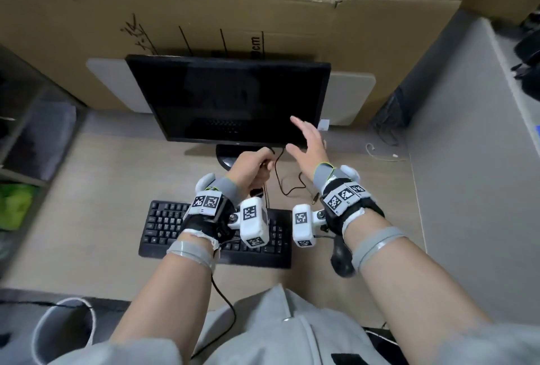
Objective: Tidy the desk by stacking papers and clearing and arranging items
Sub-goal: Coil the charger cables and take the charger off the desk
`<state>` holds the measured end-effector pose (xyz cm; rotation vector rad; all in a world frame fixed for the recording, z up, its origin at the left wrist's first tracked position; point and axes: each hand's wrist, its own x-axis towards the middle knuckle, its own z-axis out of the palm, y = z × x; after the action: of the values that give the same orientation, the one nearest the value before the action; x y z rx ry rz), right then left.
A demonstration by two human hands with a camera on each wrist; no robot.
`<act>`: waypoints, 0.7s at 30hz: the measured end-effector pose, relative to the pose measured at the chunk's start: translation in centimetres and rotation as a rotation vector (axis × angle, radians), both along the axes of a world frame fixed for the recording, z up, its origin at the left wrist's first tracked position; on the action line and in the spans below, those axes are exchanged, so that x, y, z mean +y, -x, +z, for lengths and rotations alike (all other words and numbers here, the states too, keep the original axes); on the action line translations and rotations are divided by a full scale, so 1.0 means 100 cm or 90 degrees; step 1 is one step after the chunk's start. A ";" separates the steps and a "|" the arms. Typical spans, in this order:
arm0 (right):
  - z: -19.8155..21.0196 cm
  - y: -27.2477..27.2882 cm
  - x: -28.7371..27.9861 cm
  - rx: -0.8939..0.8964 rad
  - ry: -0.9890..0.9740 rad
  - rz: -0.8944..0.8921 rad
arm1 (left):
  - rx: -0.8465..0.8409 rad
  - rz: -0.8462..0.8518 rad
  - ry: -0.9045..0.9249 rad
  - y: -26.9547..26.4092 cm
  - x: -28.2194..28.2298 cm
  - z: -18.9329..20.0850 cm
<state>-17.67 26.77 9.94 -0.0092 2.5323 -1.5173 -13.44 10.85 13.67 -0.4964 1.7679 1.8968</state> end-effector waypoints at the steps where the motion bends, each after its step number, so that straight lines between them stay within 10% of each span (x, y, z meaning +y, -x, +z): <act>1: -0.001 0.004 -0.003 -0.012 -0.056 0.044 | 0.007 0.004 0.001 -0.001 -0.001 0.002; 6: -0.002 -0.002 -0.020 -0.141 0.022 0.140 | 0.064 0.049 -0.039 0.001 -0.010 0.017; 12: 0.004 -0.003 -0.035 -0.051 0.151 -0.089 | 0.054 0.043 -0.074 0.004 -0.032 0.026; 16: 0.027 0.010 -0.040 0.004 -0.015 0.093 | 0.004 -0.046 -0.077 0.002 -0.032 0.032; 21: 0.047 0.001 -0.062 -0.169 0.166 0.083 | 0.015 -0.043 -0.221 0.009 -0.046 0.036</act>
<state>-17.76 20.53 14.62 -0.0088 2.0777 -1.6618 -14.30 6.23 17.28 -0.2850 1.4064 2.1078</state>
